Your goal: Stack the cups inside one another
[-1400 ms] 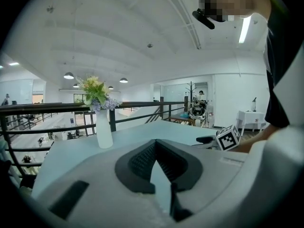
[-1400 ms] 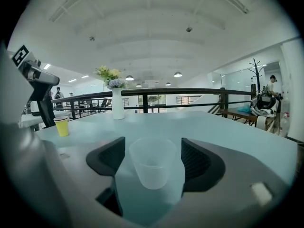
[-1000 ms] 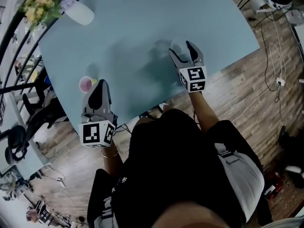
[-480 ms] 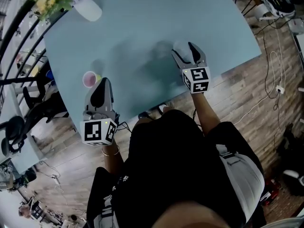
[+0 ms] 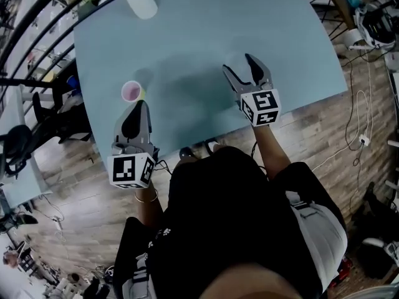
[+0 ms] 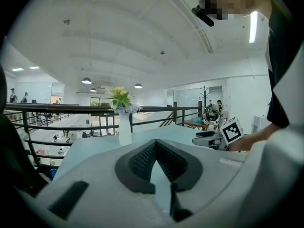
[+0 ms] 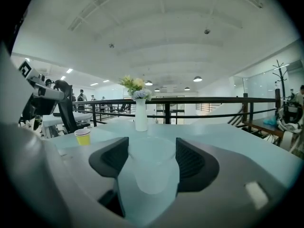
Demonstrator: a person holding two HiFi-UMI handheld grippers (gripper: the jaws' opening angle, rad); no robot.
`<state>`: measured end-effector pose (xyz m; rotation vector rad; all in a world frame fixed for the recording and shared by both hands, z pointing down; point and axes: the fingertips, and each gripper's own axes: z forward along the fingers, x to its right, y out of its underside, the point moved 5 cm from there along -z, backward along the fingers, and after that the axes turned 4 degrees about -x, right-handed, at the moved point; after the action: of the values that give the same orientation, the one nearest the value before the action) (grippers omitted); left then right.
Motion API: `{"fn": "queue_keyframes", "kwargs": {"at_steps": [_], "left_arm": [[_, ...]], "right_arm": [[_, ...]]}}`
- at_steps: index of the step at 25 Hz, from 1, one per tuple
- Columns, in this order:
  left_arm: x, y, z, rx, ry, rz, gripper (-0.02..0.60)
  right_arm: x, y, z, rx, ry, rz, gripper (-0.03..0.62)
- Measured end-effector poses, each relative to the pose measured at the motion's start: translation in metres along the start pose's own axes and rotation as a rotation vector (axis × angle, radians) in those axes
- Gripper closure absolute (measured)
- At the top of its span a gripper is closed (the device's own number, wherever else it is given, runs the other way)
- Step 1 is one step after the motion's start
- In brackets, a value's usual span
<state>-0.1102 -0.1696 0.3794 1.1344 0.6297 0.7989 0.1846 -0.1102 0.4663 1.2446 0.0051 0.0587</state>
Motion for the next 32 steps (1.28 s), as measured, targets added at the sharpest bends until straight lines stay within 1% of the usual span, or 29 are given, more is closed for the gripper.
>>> {"fn": "queue_keyframes", "kwargs": {"at_steps": [5,10,18,21,25,32], "left_arm": [[-0.018,0.005,-0.026,0.008,-0.082,-0.031,0.589],[-0.034,0.008,-0.055,0.020,-0.176,-0.059,0.589],[-0.066,0.015,-0.108,0.031,-0.313,-0.090,0.589],[-0.073,0.018,-0.128,0.040,-0.374,-0.103,0.589],[-0.083,0.025,-0.152,0.037,-0.436,-0.124,0.589],[-0.098,0.034,-0.187,0.024,-0.530,-0.152,0.589]], "right_arm": [[-0.032,-0.026,0.017,0.035,-0.096,-0.033,0.279],[-0.071,-0.050,0.037,0.067,-0.212,-0.057,0.281],[-0.149,-0.081,0.068,0.104,-0.387,-0.095,0.281],[-0.179,-0.086,0.078,0.106,-0.464,-0.116,0.281],[-0.214,-0.088,0.088,0.104,-0.543,-0.132,0.279],[-0.263,-0.080,0.108,0.081,-0.634,-0.151,0.281]]}}
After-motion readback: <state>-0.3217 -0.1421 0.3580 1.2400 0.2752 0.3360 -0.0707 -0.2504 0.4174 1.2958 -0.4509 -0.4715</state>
